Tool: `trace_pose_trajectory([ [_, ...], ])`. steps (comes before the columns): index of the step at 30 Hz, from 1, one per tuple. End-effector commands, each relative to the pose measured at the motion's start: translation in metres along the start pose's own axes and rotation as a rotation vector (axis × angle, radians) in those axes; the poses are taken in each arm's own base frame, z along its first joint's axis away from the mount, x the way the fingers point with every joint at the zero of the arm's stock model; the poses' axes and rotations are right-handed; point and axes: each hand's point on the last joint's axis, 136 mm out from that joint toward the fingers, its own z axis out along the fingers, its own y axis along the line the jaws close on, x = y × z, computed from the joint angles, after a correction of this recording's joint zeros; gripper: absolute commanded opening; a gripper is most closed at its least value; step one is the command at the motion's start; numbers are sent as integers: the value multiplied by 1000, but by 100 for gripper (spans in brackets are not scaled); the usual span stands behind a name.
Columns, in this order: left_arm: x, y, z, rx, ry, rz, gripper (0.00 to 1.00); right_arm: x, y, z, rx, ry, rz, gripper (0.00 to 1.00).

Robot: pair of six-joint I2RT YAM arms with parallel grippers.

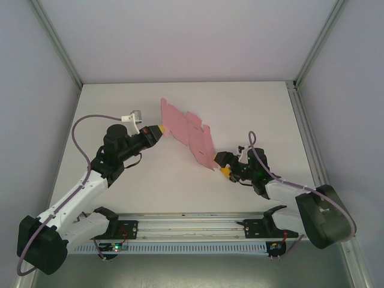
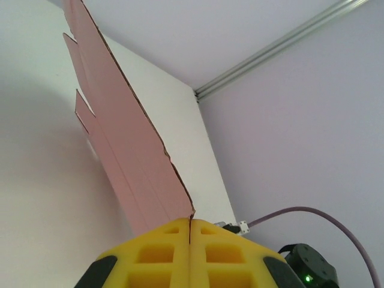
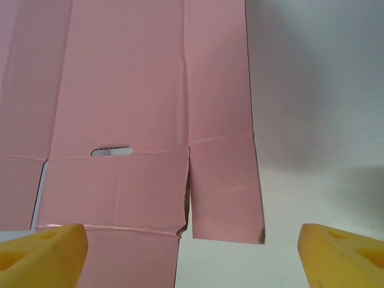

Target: Assemble paper box

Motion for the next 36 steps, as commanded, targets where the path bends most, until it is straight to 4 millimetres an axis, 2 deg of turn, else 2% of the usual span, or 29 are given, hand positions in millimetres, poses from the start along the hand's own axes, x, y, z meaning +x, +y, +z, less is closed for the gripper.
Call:
trace_pose_trajectory([
  [1,-5,-2,-5,-31,-29,-32,0,1,13,7,-47,-1,118,92],
  [6,1,-1,-6,-30,-10,-48,0,-16,0,10,-32,-133,199,90],
  [8,4,0,-6,-35,9,-50,0,-24,8,14,-55,-150,180,85],
  [11,8,1,-7,-37,24,-51,0,-32,22,22,-97,-152,168,70],
  [18,11,8,-13,-79,26,-44,0,-47,55,28,-227,-161,88,57],
  [22,16,9,-14,-82,45,-30,0,-56,48,32,-128,-160,-9,48],
  [25,17,9,-15,-81,53,-21,0,-58,47,36,-81,-142,-60,38],
  [27,18,11,-15,-89,53,-17,0,-60,50,36,-73,-138,-90,27],
  [30,19,14,-18,-103,50,-6,0,-66,53,33,-42,-160,-147,16],
  [33,24,15,-24,-109,66,20,0,-75,51,24,62,-202,-260,4],
  [34,24,18,-28,-135,66,23,6,-79,53,19,95,-219,-316,0],
  [35,25,23,-33,-178,63,29,25,-83,58,13,121,-234,-383,0],
  [36,24,31,-41,-240,55,40,60,-86,67,7,137,-248,-480,0],
])
